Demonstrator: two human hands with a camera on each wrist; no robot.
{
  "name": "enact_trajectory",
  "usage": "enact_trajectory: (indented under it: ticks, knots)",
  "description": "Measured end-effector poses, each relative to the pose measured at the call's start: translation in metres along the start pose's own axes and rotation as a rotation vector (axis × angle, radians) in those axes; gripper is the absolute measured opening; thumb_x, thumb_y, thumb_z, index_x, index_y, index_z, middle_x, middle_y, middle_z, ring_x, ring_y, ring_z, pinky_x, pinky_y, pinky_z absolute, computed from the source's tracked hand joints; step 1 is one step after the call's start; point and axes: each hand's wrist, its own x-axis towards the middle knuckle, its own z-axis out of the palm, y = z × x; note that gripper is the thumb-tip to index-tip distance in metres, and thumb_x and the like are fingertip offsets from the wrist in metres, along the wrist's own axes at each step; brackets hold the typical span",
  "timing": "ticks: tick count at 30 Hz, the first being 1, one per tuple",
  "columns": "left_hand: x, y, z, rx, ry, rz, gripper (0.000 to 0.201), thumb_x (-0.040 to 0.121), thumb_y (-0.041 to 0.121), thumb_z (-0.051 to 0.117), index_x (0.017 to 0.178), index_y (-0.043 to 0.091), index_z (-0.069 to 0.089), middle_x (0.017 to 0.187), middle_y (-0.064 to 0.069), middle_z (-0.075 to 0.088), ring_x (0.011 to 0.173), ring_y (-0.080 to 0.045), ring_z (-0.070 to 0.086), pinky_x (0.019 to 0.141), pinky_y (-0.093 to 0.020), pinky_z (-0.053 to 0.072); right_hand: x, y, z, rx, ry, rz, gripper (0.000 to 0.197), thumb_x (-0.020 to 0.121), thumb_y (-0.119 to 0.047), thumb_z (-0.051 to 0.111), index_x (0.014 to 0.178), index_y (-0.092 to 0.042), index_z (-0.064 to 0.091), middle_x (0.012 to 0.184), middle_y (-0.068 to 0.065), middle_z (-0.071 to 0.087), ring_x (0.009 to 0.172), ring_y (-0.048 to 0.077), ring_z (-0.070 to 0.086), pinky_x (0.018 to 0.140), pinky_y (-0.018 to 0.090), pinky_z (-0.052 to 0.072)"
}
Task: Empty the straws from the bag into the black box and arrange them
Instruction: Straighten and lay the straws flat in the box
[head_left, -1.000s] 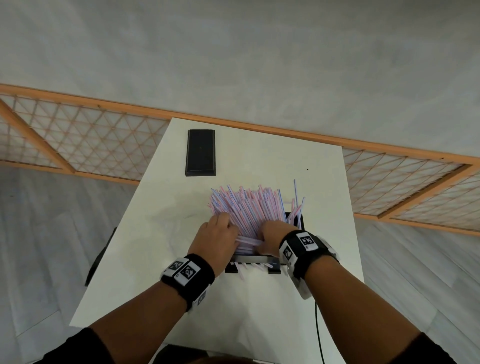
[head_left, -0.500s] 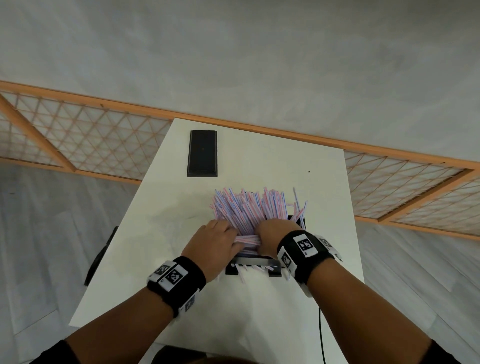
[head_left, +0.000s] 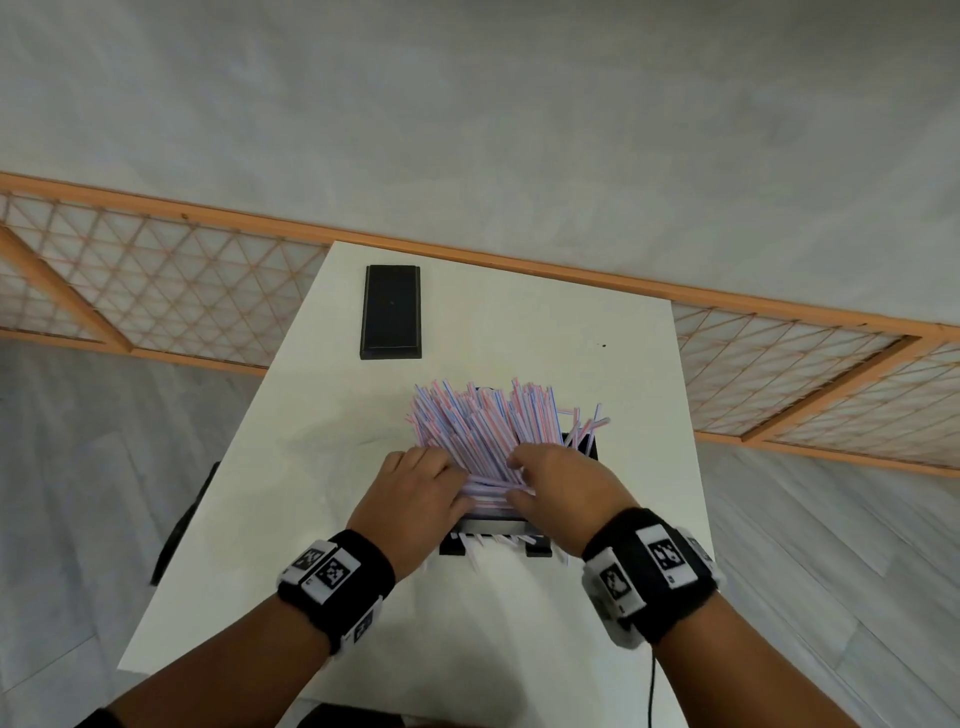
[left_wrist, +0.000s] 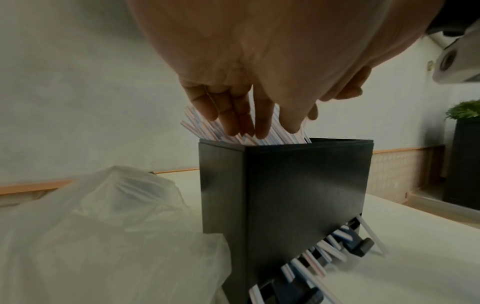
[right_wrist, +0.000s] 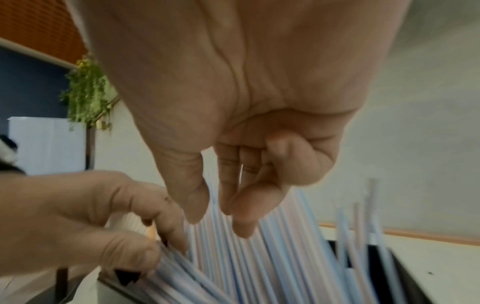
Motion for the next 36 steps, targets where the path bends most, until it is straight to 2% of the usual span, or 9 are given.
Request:
enact_trajectory:
  ticks: [7,12,15,18,21,26,29,33,36]
  knots:
    - [-0.001,0.013,0.014,-0.023,-0.153,0.076,0.037,0.099,0.049,0.044,0.110,0.023,0.067,0.101,0.006,0.064,0.089,-0.019,0.061,0.079,-0.034,0.053,-0.028,0.042,-0.027,0.110,0.203,0.167,0.027,0.088,-0.039,0.064,0.072,-0.023,0.048,0.067,-0.006,0.059,0.066,0.016,0.056,0.063,0.036,0.049]
    - [-0.006,0.015,0.023,0.003,-0.235,0.099,0.031,0.095,0.035,0.042,0.112,0.024,0.067,0.100,0.005,0.066,0.085,-0.020,0.064,0.072,-0.034,0.056,-0.012,0.110,-0.032,0.199,0.219,0.358,0.021,0.087,-0.031,0.070,0.075,-0.022,0.055,0.073,-0.005,0.063,0.071,0.020,0.059,0.060,0.030,0.044]
    - [-0.010,0.011,0.028,-0.024,-0.234,0.097,0.036,0.085,0.022,0.073,0.120,0.022,0.066,0.107,0.004,0.067,0.092,-0.021,0.065,0.079,-0.034,0.059,0.005,0.153,-0.021,0.331,0.136,0.404,0.008,0.089,-0.024,0.069,0.092,-0.025,0.061,0.088,0.000,0.067,0.071,0.020,0.064,0.065,0.030,0.050]
    - [-0.013,0.009,0.029,-0.036,-0.253,0.099,0.046,0.079,0.015,0.076,0.123,0.022,0.066,0.111,0.005,0.067,0.094,-0.020,0.065,0.083,-0.033,0.059,0.021,0.167,-0.018,0.481,0.023,0.310,0.045,0.092,-0.012,0.062,0.131,-0.032,0.057,0.117,-0.003,0.064,0.072,0.013,0.069,0.072,0.024,0.053]
    - [-0.014,0.010,0.025,-0.027,-0.283,0.060,0.047,0.080,0.015,0.076,0.125,0.022,0.065,0.115,0.005,0.066,0.096,-0.020,0.064,0.084,-0.033,0.059,0.035,0.159,-0.019,0.513,-0.045,0.172,0.061,0.091,-0.014,0.063,0.143,-0.042,0.048,0.129,-0.011,0.057,0.079,0.012,0.072,0.080,0.021,0.051]
    - [-0.017,0.012,0.024,-0.004,-0.288,0.043,0.051,0.078,0.014,0.078,0.126,0.022,0.065,0.117,0.004,0.066,0.098,-0.020,0.065,0.085,-0.033,0.059,0.046,0.142,-0.018,0.586,-0.013,0.061,0.029,0.097,-0.045,0.064,0.125,-0.041,0.068,0.116,-0.020,0.070,0.081,0.015,0.070,0.075,0.017,0.053]
    - [-0.018,0.010,0.025,0.022,-0.276,0.046,0.059,0.069,0.012,0.086,0.125,0.019,0.069,0.115,0.002,0.069,0.095,-0.021,0.068,0.084,-0.033,0.061,0.051,0.140,-0.017,0.680,0.020,0.012,0.027,0.099,-0.041,0.061,0.120,-0.029,0.074,0.116,-0.013,0.072,0.079,0.001,0.067,0.072,0.012,0.051]
    - [-0.018,0.011,0.025,0.045,-0.265,0.046,0.059,0.068,0.013,0.089,0.124,0.019,0.071,0.116,0.001,0.070,0.097,-0.021,0.068,0.086,-0.034,0.061,0.060,0.150,-0.028,0.755,0.150,-0.004,0.022,0.103,-0.034,0.058,0.104,-0.022,0.076,0.099,-0.007,0.074,0.082,0.016,0.066,0.078,0.019,0.053]
    - [-0.019,0.012,0.025,0.034,-0.262,0.030,0.059,0.070,0.013,0.087,0.126,0.020,0.070,0.118,0.002,0.069,0.099,-0.021,0.067,0.087,-0.035,0.061,0.069,0.159,-0.044,0.860,0.294,0.049,0.028,0.106,-0.031,0.051,0.100,-0.016,0.074,0.096,-0.009,0.074,0.086,0.006,0.065,0.074,0.017,0.049]
